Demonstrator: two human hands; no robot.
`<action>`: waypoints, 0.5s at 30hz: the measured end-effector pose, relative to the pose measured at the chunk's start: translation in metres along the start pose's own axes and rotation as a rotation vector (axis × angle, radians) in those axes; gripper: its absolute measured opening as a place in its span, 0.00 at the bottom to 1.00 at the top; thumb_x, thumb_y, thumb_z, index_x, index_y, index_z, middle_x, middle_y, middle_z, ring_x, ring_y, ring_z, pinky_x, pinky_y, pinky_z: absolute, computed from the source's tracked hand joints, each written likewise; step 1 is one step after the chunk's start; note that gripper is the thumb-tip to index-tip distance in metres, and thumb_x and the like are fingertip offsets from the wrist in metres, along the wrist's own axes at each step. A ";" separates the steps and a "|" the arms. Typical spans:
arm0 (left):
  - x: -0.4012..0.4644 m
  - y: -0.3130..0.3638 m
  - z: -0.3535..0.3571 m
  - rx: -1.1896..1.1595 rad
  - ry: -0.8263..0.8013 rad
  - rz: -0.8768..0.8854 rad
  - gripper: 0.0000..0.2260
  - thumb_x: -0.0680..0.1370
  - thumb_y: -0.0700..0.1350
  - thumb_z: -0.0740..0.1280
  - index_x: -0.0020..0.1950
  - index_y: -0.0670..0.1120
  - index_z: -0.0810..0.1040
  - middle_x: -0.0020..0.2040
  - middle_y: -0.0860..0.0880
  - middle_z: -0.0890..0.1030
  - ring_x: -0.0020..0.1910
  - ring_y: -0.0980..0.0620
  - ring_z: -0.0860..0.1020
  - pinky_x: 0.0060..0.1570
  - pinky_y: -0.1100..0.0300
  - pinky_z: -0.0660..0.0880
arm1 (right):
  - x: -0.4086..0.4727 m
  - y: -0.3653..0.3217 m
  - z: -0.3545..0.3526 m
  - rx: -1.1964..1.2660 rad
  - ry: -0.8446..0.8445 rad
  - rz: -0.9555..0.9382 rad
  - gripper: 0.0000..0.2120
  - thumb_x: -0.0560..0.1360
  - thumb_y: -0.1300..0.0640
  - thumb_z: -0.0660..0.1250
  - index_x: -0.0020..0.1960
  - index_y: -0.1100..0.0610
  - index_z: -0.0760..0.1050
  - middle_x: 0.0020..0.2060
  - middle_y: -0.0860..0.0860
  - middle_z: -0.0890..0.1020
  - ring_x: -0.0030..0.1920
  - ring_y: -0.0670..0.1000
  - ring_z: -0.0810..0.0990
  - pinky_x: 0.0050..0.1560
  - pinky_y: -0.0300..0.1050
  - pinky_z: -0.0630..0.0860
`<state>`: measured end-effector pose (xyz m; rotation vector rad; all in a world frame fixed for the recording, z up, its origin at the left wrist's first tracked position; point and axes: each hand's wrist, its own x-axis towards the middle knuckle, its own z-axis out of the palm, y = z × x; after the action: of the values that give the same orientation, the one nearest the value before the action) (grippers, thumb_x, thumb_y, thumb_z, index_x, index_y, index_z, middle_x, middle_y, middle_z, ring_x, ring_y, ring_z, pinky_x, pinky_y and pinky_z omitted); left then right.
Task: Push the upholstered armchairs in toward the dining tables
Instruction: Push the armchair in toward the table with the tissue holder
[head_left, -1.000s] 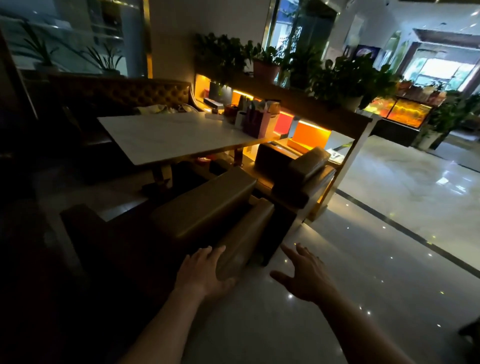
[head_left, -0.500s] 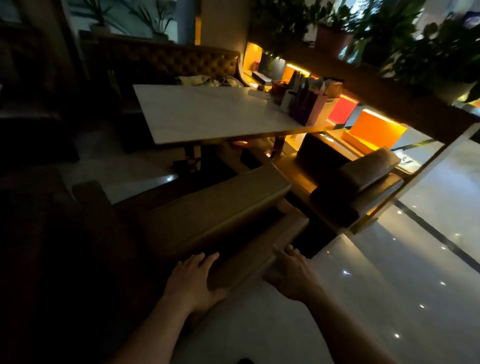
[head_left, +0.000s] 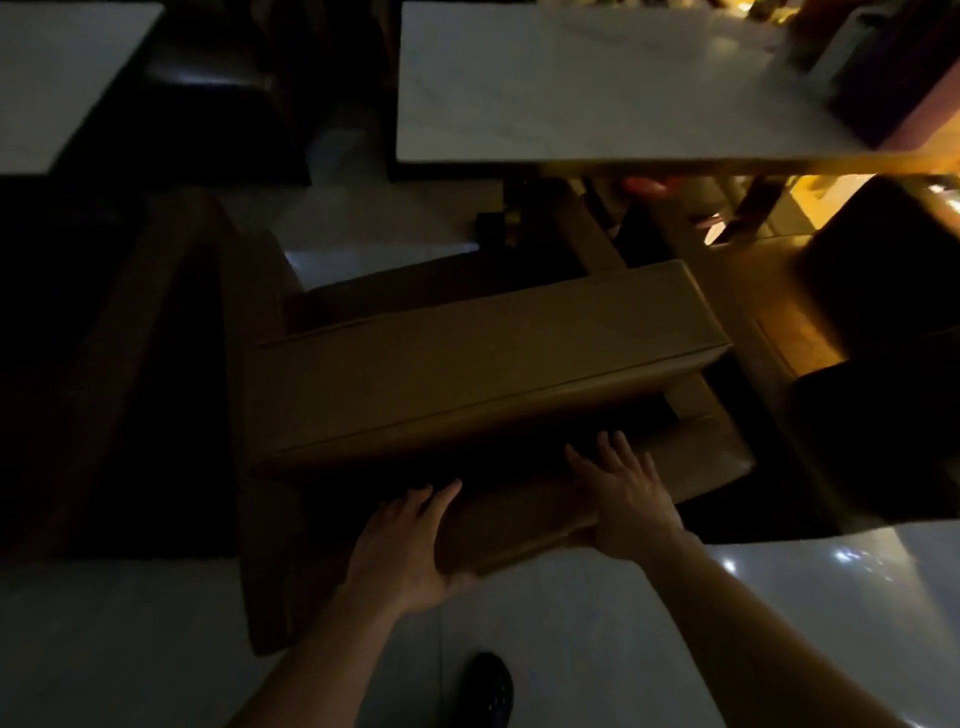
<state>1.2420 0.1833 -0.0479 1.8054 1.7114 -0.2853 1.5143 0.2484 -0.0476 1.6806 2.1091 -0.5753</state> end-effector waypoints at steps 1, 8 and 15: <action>0.004 0.000 0.004 -0.001 0.004 -0.012 0.50 0.68 0.70 0.70 0.78 0.64 0.40 0.81 0.53 0.50 0.77 0.46 0.55 0.74 0.46 0.55 | 0.008 0.005 0.001 -0.029 -0.010 -0.025 0.55 0.69 0.36 0.73 0.79 0.42 0.36 0.80 0.55 0.39 0.78 0.60 0.33 0.77 0.64 0.40; 0.010 -0.003 0.038 0.036 0.163 -0.033 0.47 0.69 0.68 0.70 0.78 0.62 0.44 0.78 0.54 0.56 0.75 0.48 0.59 0.74 0.47 0.57 | 0.016 0.022 0.034 -0.018 0.093 -0.103 0.53 0.69 0.32 0.70 0.79 0.40 0.37 0.81 0.51 0.44 0.79 0.58 0.38 0.77 0.68 0.42; 0.000 -0.010 0.057 0.019 0.283 -0.004 0.45 0.71 0.66 0.69 0.78 0.63 0.43 0.79 0.55 0.54 0.77 0.51 0.54 0.77 0.49 0.48 | 0.002 0.015 0.041 -0.023 0.135 -0.106 0.50 0.71 0.32 0.67 0.80 0.42 0.39 0.81 0.53 0.47 0.80 0.59 0.40 0.77 0.67 0.44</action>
<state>1.2471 0.1506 -0.0955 1.9298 1.9078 -0.0489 1.5301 0.2311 -0.0849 1.6445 2.3021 -0.4780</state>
